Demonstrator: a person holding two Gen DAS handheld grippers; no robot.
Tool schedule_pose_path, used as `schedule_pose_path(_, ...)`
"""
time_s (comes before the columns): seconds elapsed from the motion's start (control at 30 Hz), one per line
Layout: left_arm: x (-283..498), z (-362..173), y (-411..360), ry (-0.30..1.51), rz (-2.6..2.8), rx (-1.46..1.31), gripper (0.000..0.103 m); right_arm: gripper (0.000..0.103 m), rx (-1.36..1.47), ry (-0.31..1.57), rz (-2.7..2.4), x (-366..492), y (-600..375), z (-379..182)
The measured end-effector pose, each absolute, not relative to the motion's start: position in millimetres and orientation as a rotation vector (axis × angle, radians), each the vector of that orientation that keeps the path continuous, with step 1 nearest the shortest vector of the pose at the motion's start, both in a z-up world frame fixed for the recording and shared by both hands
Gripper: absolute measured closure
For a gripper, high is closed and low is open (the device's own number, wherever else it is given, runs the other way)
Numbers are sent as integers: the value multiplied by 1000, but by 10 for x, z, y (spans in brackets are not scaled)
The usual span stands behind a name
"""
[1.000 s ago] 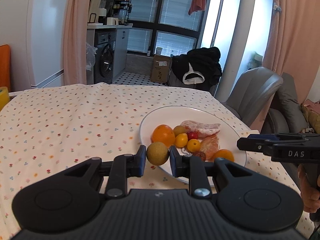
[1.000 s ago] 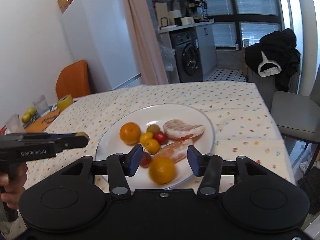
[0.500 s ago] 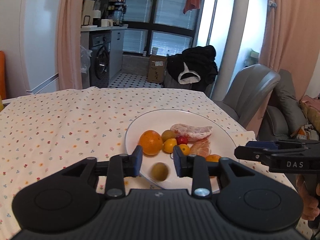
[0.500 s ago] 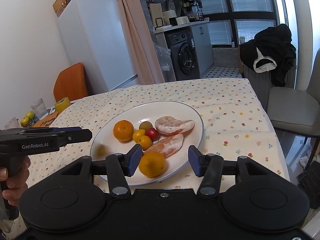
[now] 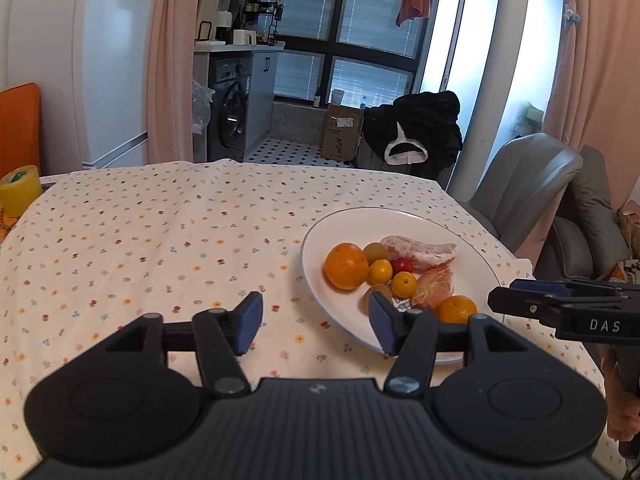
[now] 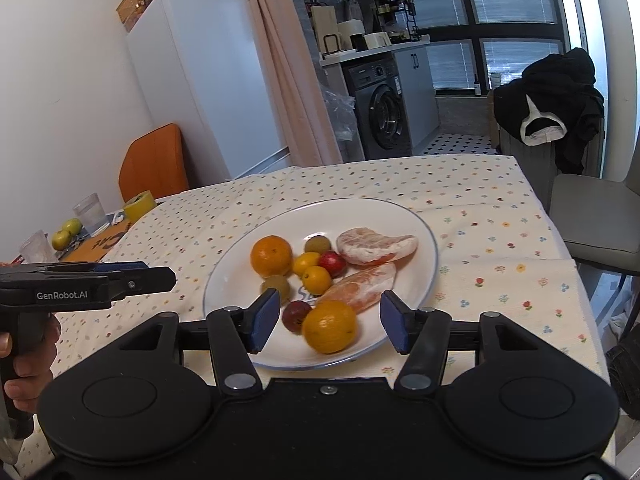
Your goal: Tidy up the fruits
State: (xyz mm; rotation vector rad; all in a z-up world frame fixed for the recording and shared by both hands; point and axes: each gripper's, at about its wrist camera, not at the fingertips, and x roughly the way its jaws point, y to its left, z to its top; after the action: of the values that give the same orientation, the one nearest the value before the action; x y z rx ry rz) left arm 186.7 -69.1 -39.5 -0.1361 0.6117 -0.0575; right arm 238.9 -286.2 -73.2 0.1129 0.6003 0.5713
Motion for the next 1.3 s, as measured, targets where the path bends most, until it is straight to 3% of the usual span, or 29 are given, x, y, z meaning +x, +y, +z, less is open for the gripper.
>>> schedule_pose_path(0.23, 1710, -358, -596, 597, -12, -144, 26, 42, 102, 583, 578, 2281, -2809, -662)
schedule_pose_path(0.37, 1616, -334, -558, 595, 3, -139, 24, 40, 99, 577, 581, 2209, -2795, -628)
schedule_pose_path(0.53, 1446, -292, -538, 578, 22, -129, 23, 27, 95, 566, 584, 2098, -2791, -596)
schedule_pose_path(0.63, 1337, -274, -521, 565, 35, -123, 13, 24, 93, 565, 589, 2034, -2773, -583)
schedule_pose_path(0.8, 1179, -240, -445, 558, 50, -124, 12, 15, 87, 563, 597, 1942, -2738, -554)
schedule_pose_path(1.0, 970, -139, -315, 540, 88, -121, 6, 8, 90, 557, 604, 1861, -2725, -484)
schedule_pose_path(1.3, 686, -35, -142, 546, 124, -120, 5, 0, 93, 555, 614, 1687, -2738, -360)
